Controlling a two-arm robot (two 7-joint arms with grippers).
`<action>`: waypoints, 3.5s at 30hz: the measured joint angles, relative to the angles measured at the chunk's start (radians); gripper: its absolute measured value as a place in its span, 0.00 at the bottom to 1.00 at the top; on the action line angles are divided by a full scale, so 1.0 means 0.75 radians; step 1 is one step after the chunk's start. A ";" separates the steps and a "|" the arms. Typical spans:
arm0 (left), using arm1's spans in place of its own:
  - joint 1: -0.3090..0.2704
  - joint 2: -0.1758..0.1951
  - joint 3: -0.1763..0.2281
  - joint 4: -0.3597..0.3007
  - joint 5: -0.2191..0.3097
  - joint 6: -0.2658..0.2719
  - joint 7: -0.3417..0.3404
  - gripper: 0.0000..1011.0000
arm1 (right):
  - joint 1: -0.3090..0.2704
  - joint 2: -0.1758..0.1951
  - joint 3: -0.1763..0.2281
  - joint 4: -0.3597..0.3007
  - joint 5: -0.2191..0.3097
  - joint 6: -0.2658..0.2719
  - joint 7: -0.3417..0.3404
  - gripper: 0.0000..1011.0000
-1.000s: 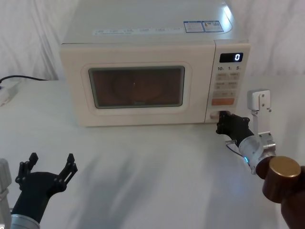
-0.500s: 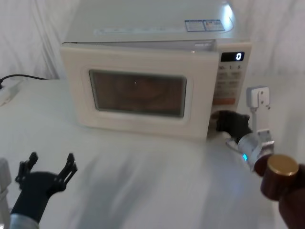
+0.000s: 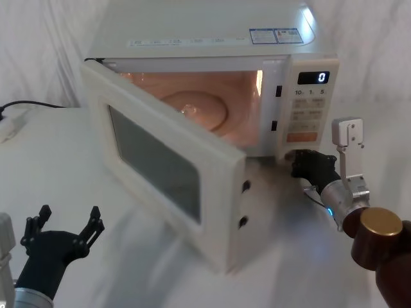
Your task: Press the button to open the microwave door with one hand; close the microwave door with the other hand.
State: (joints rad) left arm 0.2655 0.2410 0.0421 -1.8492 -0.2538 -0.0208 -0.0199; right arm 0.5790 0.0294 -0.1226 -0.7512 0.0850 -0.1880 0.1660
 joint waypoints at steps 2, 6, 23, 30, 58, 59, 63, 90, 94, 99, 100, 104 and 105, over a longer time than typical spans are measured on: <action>0.000 0.000 0.000 0.000 0.000 0.000 0.000 0.99 | -0.007 0.001 0.001 -0.011 0.000 0.005 0.001 0.00; 0.000 0.000 0.000 0.000 0.000 0.000 0.000 0.99 | -0.043 0.004 0.005 -0.071 0.006 0.028 0.006 0.00; 0.000 0.000 0.000 0.000 0.000 0.000 0.000 0.99 | -0.333 0.029 -0.007 -0.495 0.001 0.152 -0.034 0.00; 0.000 0.000 0.000 0.000 0.000 0.000 0.000 0.99 | -0.451 0.034 -0.009 -0.652 -0.004 0.167 -0.057 0.00; 0.000 0.000 0.000 0.000 0.000 0.000 0.000 0.99 | -0.636 0.025 -0.010 -0.833 -0.039 0.094 -0.097 0.00; 0.000 0.000 0.000 0.000 0.000 0.000 0.000 0.99 | -0.636 0.025 -0.011 -0.833 -0.039 0.095 -0.097 0.00; 0.000 0.000 0.000 0.000 0.000 0.000 0.000 0.99 | -0.635 0.025 -0.011 -0.833 -0.039 0.099 -0.097 0.00; 0.000 0.000 0.000 0.000 0.000 0.000 0.000 0.99 | -0.635 0.026 -0.011 -0.836 -0.038 0.106 -0.096 0.00; 0.000 0.000 0.000 0.000 0.000 0.000 0.000 0.99 | -0.635 0.026 -0.011 -0.835 -0.038 0.106 -0.096 0.00; 0.000 0.000 0.000 0.000 0.000 0.000 0.000 0.99 | -0.635 0.026 -0.011 -0.836 -0.038 0.106 -0.096 0.00; 0.000 0.000 0.000 0.000 0.000 0.000 0.000 0.99 | -0.635 0.026 -0.011 -0.835 -0.038 0.106 -0.096 0.00; 0.000 0.000 0.000 0.000 0.000 0.000 0.000 0.99 | -0.635 0.026 -0.011 -0.835 -0.038 0.106 -0.096 0.00; 0.000 0.000 0.000 0.000 0.000 0.000 0.000 0.99 | -0.635 0.026 -0.011 -0.836 -0.038 0.106 -0.096 0.00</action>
State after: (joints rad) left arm 0.2655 0.2410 0.0421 -1.8492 -0.2538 -0.0208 -0.0199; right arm 0.1024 0.0487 -0.1306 -1.3779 0.0563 -0.1082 0.0937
